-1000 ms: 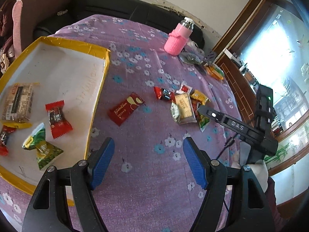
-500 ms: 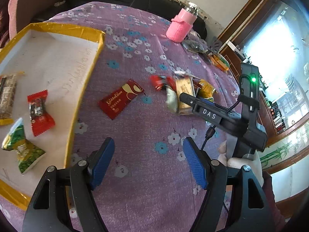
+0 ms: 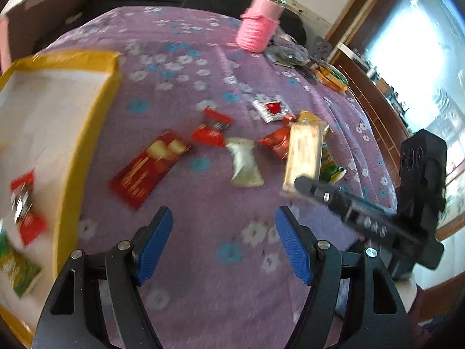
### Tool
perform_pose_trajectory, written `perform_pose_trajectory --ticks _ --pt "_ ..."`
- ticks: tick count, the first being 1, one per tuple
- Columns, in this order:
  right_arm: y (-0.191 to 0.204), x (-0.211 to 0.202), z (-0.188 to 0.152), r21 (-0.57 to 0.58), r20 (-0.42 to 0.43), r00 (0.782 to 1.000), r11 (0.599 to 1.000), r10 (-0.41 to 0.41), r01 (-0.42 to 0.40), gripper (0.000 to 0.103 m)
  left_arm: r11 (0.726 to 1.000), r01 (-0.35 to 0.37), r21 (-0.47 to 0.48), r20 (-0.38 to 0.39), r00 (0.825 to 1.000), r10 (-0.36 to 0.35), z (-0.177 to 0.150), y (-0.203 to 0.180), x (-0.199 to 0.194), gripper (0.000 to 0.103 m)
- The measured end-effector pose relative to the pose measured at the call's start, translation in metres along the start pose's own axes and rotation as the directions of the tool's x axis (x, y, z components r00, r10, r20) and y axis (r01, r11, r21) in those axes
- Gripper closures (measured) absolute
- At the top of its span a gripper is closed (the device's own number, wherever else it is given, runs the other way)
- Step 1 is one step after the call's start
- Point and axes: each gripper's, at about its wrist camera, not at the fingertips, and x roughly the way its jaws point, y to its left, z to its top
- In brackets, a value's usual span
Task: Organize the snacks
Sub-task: 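Grasp white wrapped snack with left gripper while right gripper grasps long cracker stick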
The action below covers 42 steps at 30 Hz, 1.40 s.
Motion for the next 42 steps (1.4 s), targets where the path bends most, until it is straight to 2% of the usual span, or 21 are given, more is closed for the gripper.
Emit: perform_pose_trajectory --ticks 3,5,7,10,15,16,20,25,27,30,34,38,39,42 --pt "-0.011 0.0 -0.001 0.05 -0.015 0.999 0.997 0.052 -0.051 0.092 0.995 -0.034 0.092 0.028 0.999 0.031 0.015 -0.017 0.016 0.033" --pt "-0.015 -0.002 -0.001 0.07 -0.019 0.997 0.995 0.073 -0.071 0.092 0.985 -0.087 0.149 0.05 0.996 0.08 0.024 -0.025 0.028 0.053" --pt "-0.018 -0.004 0.0 0.084 -0.018 0.997 0.994 0.077 -0.075 0.09 0.978 -0.118 0.174 0.037 0.993 0.113 0.033 -0.029 0.044 0.061" --pt "-0.027 -0.001 0.001 0.123 -0.033 0.997 0.991 0.064 -0.059 0.084 0.975 -0.125 0.182 0.002 0.992 0.127 0.039 -0.031 0.063 0.061" --pt "-0.033 -0.002 0.003 0.151 -0.025 0.998 0.987 0.055 -0.051 0.075 0.966 -0.152 0.21 0.028 0.988 0.149 0.042 -0.037 0.069 0.062" --pt "-0.033 -0.003 0.003 0.147 -0.02 0.999 0.988 0.05 -0.046 0.07 0.964 -0.16 0.213 0.031 0.987 0.157 0.042 -0.038 0.068 0.073" --pt "-0.029 -0.004 0.004 0.118 0.0 1.0 0.993 0.023 -0.023 0.056 0.965 -0.154 0.214 0.037 0.988 0.15 0.033 -0.037 0.061 0.072" --pt "-0.024 -0.003 0.003 0.09 0.018 1.0 0.996 -0.005 0.003 0.054 0.979 -0.112 0.172 0.06 0.993 0.103 0.023 -0.03 0.037 0.072" --pt "-0.023 -0.003 0.002 0.083 0.024 1.0 0.996 -0.015 0.013 0.054 0.986 -0.083 0.142 0.07 0.995 0.074 0.017 -0.025 0.024 0.088" --pt "-0.02 -0.004 0.0 0.074 0.034 0.998 0.996 -0.044 0.041 0.054 0.994 -0.042 0.096 0.081 0.996 0.034 0.009 -0.016 0.006 0.089" --pt "-0.009 -0.001 0.003 0.065 0.02 0.993 0.991 -0.119 0.117 0.054 0.996 -0.045 0.077 0.107 0.994 0.037 -0.003 -0.007 -0.011 0.089" --pt "0.005 0.009 0.01 0.02 -0.004 0.978 0.977 -0.211 0.211 0.053 0.998 -0.049 0.048 0.09 0.995 0.045 -0.01 0.004 -0.01 0.089" --pt "0.007 0.014 0.012 0.014 -0.014 0.971 0.971 -0.237 0.237 0.053 0.998 -0.047 0.046 0.08 0.996 0.043 -0.011 0.005 -0.008 0.088" --pt "0.014 0.021 0.015 -0.017 -0.011 0.954 0.954 -0.299 0.299 0.055 0.997 -0.038 0.067 0.058 0.998 0.034 -0.011 -0.001 0.0 0.076"
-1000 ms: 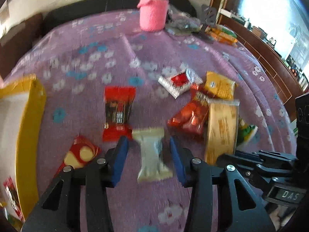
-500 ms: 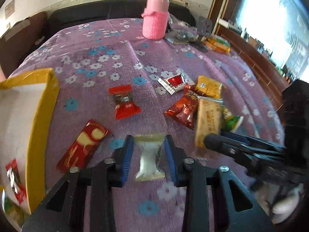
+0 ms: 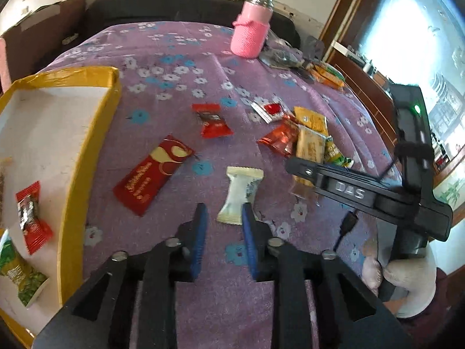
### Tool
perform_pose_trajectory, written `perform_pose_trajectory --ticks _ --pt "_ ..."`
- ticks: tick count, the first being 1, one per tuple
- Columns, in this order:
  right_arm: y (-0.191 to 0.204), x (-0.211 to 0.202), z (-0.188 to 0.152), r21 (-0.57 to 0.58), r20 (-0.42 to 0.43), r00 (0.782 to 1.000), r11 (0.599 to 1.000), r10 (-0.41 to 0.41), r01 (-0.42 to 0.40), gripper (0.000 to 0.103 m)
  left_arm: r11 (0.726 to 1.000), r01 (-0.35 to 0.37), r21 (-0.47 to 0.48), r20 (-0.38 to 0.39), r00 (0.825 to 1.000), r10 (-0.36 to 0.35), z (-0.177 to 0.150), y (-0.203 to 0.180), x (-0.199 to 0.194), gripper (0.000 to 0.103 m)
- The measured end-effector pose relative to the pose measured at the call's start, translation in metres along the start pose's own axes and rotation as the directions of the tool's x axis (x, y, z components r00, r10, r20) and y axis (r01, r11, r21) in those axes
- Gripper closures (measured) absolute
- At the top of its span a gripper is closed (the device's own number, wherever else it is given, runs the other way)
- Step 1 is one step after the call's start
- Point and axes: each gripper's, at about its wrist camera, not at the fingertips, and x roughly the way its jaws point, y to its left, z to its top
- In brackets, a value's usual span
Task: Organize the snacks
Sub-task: 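Grasp white wrapped snack with left gripper while right gripper grasps long cracker stick, then carry both snacks over the tray and release them inside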
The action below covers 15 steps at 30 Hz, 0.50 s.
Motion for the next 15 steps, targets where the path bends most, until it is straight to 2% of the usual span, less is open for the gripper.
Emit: perform_pose_trajectory --ticks 1,3,7,9,10,11,12,13,15 --pt "0.001 0.001 0.001 -0.005 0.005 1.0 1.0 -0.021 0.021 0.064 1.0 0.002 0.015 0.0 1.0 -0.002 0.0 -0.003 0.002 0.072" --pt "0.0 0.0 0.0 0.0 0.001 1.0 1.0 -0.013 0.013 0.071 0.999 0.011 0.049 -0.002 1.0 -0.011 0.002 -0.011 0.008 0.07" --pt "-0.009 -0.007 -0.008 0.007 -0.006 1.0 1.0 0.018 -0.018 0.073 0.996 0.012 0.088 -0.021 1.0 -0.01 0.009 -0.02 0.024 0.058" --pt "-0.013 -0.011 -0.012 0.02 -0.012 0.999 0.999 0.041 -0.041 0.074 0.995 -0.008 0.102 -0.038 0.999 0.012 0.01 -0.022 0.033 0.057" --pt "-0.015 -0.013 -0.014 0.026 -0.014 0.999 0.998 0.052 -0.051 0.078 0.993 -0.02 0.117 -0.046 0.999 0.026 0.009 -0.023 0.036 0.058" --pt "-0.017 -0.015 -0.017 0.033 -0.02 0.997 0.997 0.074 -0.074 0.091 0.989 -0.042 0.14 -0.029 0.998 0.047 0.007 -0.027 0.036 0.071" --pt "-0.02 -0.018 -0.019 0.047 -0.024 0.994 0.994 0.104 -0.103 0.092 0.985 -0.062 0.16 -0.03 0.997 0.067 0.005 -0.03 0.036 0.08" --pt "-0.02 -0.02 -0.021 0.051 -0.022 0.994 0.993 0.105 -0.103 0.092 0.982 -0.072 0.172 -0.024 0.997 0.077 0.003 -0.031 0.034 0.084" --pt "-0.021 -0.024 -0.025 0.042 -0.011 0.994 0.993 0.112 -0.111 0.092 0.984 -0.063 0.167 -0.02 0.998 0.067 0.0 -0.03 0.031 0.085"
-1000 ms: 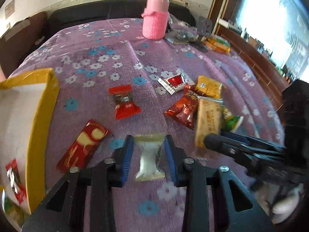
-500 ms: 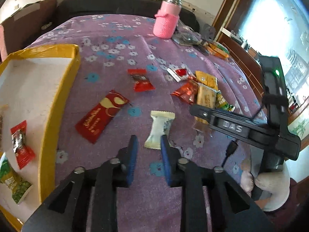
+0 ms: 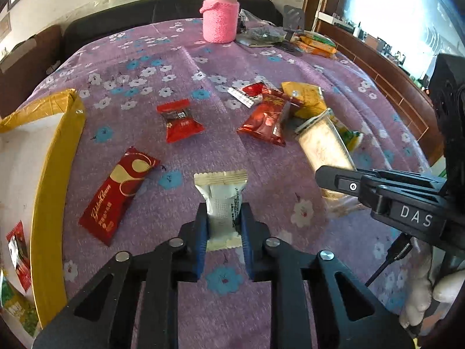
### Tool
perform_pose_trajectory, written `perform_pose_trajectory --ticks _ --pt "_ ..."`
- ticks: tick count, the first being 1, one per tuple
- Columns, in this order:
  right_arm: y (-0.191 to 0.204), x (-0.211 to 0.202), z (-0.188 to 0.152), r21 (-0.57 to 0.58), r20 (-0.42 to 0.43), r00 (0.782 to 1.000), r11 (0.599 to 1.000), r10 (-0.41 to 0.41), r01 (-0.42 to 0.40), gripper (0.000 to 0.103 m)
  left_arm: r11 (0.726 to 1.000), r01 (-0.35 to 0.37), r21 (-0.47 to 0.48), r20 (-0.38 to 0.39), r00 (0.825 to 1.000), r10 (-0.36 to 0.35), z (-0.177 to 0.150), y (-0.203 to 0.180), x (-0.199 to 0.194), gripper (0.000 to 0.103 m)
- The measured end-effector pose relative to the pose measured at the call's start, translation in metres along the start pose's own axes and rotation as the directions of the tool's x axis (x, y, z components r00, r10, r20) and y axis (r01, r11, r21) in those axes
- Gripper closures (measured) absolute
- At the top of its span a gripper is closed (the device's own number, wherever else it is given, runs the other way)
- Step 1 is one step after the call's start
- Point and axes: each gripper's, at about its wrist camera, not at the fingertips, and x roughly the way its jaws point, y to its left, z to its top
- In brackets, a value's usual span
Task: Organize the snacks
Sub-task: 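Carry both snacks over the tray and release them inside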
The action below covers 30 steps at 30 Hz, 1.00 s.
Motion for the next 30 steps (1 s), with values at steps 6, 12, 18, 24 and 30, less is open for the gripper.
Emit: perform_pose_trajectory --ticks 6,12,18,24,30 --pt "0.002 -0.008 -0.006 0.017 -0.001 0.998 0.998 0.068 -0.068 0.093 0.997 0.037 -0.073 0.039 0.999 -0.034 -0.005 0.015 -0.021 0.086" --pt "0.016 -0.019 -0.011 0.008 -0.011 0.989 0.989 0.146 -0.146 0.093 0.985 0.081 -0.152 0.103 0.992 -0.065 -0.013 0.035 -0.053 0.086" --pt "0.05 -0.029 -0.007 -0.025 -0.027 0.968 0.968 0.249 -0.25 0.093 0.972 0.06 -0.227 0.182 0.983 -0.018 -0.022 0.078 -0.102 0.086" --pt "0.115 -0.025 -0.001 -0.099 -0.074 0.94 0.935 0.334 -0.34 0.094 0.94 -0.044 -0.338 0.197 0.973 0.116 -0.041 0.147 -0.136 0.086" --pt "0.194 0.0 0.0 -0.197 -0.144 0.924 0.905 0.355 -0.378 0.094 0.899 -0.103 -0.426 0.135 0.975 0.175 -0.062 0.199 -0.135 0.086"
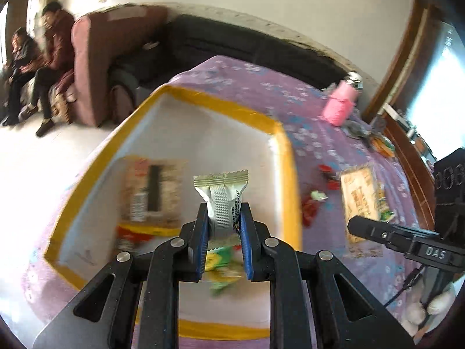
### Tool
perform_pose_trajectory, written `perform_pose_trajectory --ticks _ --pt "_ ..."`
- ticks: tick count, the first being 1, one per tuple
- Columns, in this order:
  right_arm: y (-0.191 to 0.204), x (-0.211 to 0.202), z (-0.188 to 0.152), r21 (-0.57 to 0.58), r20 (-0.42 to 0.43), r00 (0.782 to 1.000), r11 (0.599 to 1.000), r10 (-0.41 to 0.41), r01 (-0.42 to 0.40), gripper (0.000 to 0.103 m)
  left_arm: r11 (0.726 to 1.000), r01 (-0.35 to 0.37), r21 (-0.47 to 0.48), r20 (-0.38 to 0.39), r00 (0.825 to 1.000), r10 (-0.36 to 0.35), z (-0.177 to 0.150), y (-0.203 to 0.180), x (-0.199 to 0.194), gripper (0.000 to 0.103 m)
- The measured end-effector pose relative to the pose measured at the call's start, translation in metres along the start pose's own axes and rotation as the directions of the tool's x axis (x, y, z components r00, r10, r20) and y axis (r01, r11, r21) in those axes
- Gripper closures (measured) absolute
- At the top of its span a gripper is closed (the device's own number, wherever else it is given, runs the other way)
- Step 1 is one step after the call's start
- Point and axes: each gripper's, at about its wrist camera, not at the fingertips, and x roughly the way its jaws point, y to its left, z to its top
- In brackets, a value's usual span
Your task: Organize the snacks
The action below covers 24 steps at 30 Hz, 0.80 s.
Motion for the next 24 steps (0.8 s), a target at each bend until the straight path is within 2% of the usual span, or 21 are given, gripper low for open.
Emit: perform_pose_trajectory --ticks 7,13,14,17,20,22,24 --pt "0.04 0.061 0.015 -0.058 -0.087 0.996 0.998 -0.029 0.024 0.094 0.999 -0.014 -0.038 -0.047 0.999 0.013 -0.003 0.032 0.023 0.086" --pt "0.045 0.101 0.022 -0.069 -0.133 0.988 0.995 -0.079 0.071 0.093 0.998 0.006 -0.068 -0.059 0.998 -0.01 -0.003 0.046 0.027 0.085" --pt "0.044 0.105 0.023 -0.069 -0.136 0.987 0.995 -0.084 0.076 0.091 0.997 0.014 -0.076 -0.059 0.998 -0.018 -0.004 0.049 0.026 0.083" --pt "0.042 0.108 0.025 -0.052 -0.131 0.988 0.996 -0.078 0.072 0.086 0.995 0.024 -0.101 -0.065 0.997 -0.031 -0.004 0.053 0.024 0.077" --pt "0.043 0.105 0.026 -0.061 -0.116 0.99 0.996 -0.077 0.07 0.073 0.987 0.062 -0.146 -0.055 0.996 -0.071 -0.005 0.057 0.015 0.077" --pt "0.045 0.098 0.026 -0.083 -0.094 0.991 0.993 -0.091 0.083 0.07 0.98 0.098 -0.172 -0.029 0.994 -0.105 -0.006 0.056 0.005 0.076" --pt "0.046 0.084 0.024 -0.098 -0.068 0.993 0.991 -0.099 0.092 0.069 0.975 0.123 -0.187 0.003 0.992 -0.125 -0.006 0.055 -0.006 0.067"
